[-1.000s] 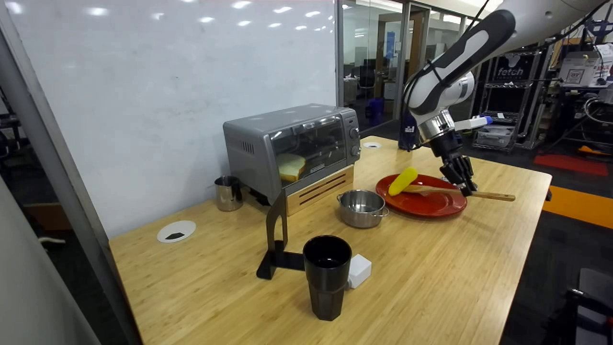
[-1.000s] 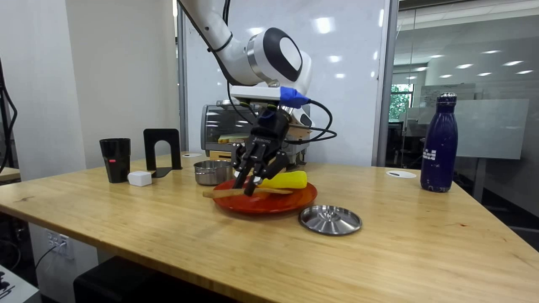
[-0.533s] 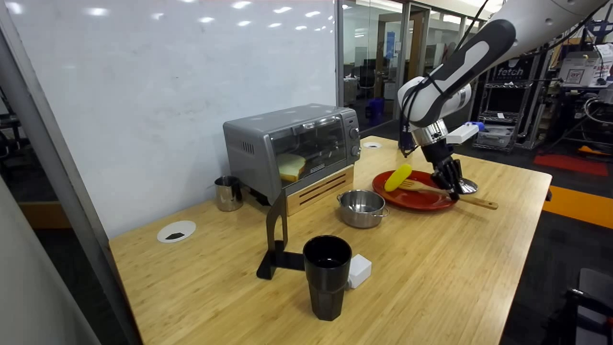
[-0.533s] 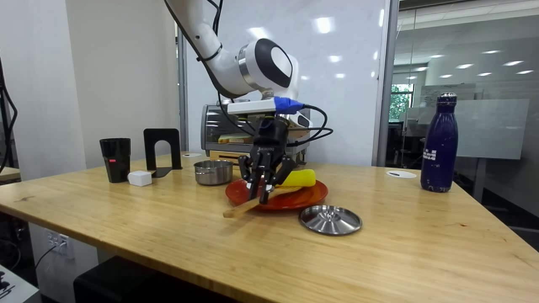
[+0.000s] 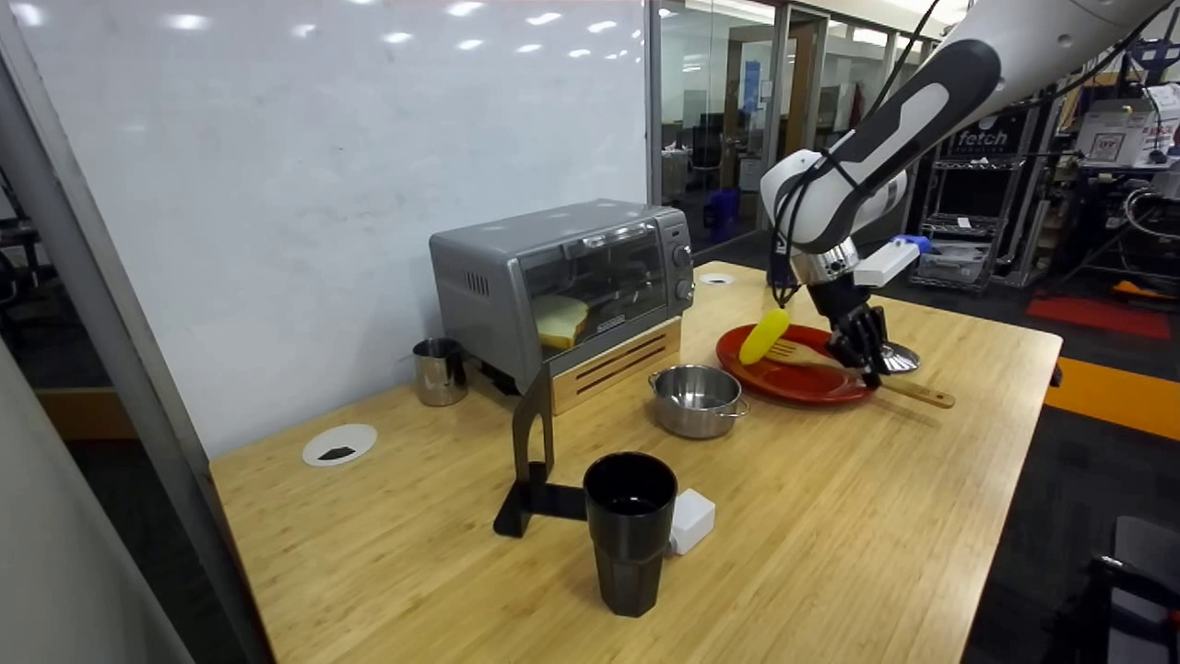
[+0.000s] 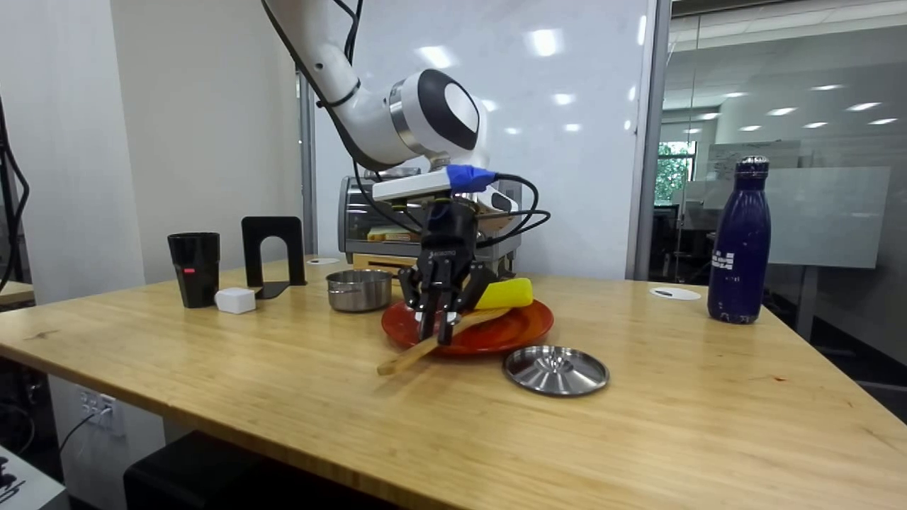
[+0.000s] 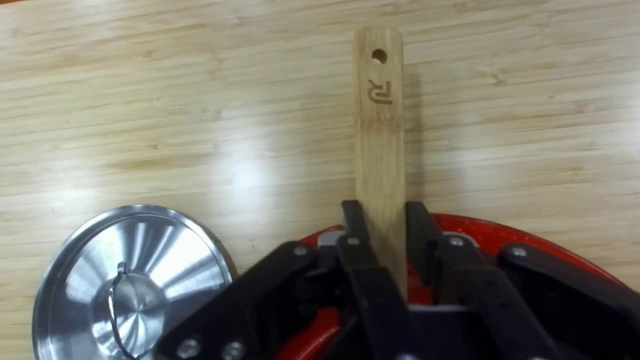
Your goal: Use the wooden cooking stick to pick up the yellow bottle
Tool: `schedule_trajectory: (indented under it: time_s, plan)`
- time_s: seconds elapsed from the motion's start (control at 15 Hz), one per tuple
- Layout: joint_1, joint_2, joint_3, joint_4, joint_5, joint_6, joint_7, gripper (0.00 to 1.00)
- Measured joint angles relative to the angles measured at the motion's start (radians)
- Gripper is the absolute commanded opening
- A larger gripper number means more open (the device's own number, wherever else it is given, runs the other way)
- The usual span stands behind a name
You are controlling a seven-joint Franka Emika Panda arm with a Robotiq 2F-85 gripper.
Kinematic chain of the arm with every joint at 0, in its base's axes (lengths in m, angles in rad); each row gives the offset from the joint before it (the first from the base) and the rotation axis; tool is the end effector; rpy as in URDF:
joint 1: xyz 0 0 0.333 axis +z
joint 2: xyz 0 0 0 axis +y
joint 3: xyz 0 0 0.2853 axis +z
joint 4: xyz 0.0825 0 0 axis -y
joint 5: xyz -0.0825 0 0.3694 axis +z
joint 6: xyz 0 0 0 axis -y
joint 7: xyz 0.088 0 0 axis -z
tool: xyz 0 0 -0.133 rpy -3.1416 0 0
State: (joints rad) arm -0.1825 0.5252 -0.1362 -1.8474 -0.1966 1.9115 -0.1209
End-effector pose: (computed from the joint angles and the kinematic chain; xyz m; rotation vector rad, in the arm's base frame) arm 0.5187 -0.1916 0.1773 2.9145 -0.1256 -0.7430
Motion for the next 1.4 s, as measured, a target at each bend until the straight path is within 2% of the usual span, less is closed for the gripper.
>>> schedule_trajectory:
  time_s: [0.93, 1.4]
  plan:
    - [0.029, -0.080, 0.001, -0.098, 0.000, 0.127, 0.013, 0.06]
    - [0.043, -0.131, 0.004, -0.151, 0.004, 0.147, 0.013, 0.06]
